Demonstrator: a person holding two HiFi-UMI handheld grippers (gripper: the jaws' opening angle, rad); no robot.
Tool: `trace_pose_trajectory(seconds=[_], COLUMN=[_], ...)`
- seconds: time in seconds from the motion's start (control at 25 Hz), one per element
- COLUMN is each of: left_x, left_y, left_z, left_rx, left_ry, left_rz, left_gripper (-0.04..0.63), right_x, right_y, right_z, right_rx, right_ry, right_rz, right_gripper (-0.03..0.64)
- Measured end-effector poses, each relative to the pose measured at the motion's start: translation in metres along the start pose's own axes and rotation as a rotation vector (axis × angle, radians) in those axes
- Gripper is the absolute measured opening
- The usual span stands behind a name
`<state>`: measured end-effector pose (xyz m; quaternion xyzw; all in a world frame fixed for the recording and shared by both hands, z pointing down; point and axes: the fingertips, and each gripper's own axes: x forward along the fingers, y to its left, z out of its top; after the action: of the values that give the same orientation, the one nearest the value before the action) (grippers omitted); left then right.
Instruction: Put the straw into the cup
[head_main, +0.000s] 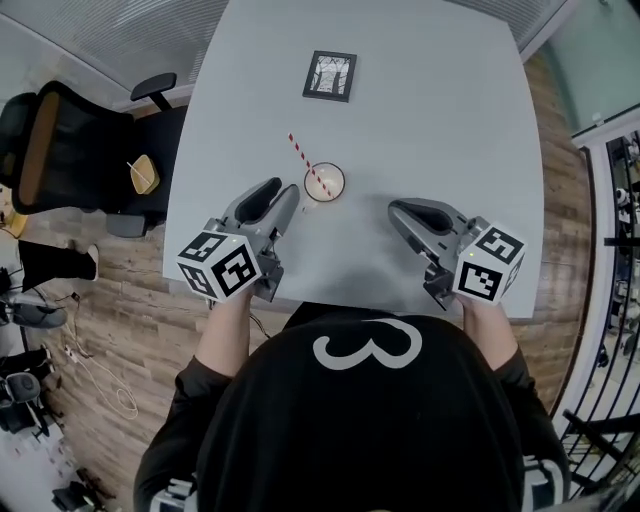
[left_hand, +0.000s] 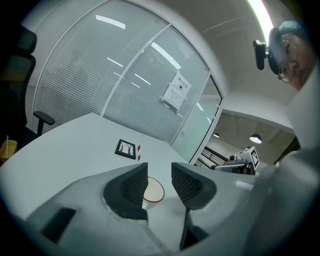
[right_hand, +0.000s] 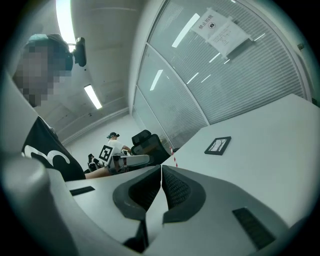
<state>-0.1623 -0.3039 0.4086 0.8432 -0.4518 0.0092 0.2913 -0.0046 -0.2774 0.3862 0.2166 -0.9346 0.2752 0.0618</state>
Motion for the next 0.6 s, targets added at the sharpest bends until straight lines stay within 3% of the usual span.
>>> trace_pose_trajectory(seconds=[0.44, 0.6], left_x=[-0.052, -0.069], left_y=[-0.112, -0.159], left_z=[0.009, 0.008], left_rx=[0.129, 0.222], left_ry=[-0.049, -0.069], left_rz=[-0.122, -0.176], left_gripper=[0.084, 0.052], right_x=[-0.030, -0.054], right_y=[0.074, 0.099], right_z=[0.030, 0.032], right_rx=[-0.159, -0.200], right_ry=[-0.055, -0.076], right_rz=[0.127, 0.162], right_gripper=[0.015, 0.014])
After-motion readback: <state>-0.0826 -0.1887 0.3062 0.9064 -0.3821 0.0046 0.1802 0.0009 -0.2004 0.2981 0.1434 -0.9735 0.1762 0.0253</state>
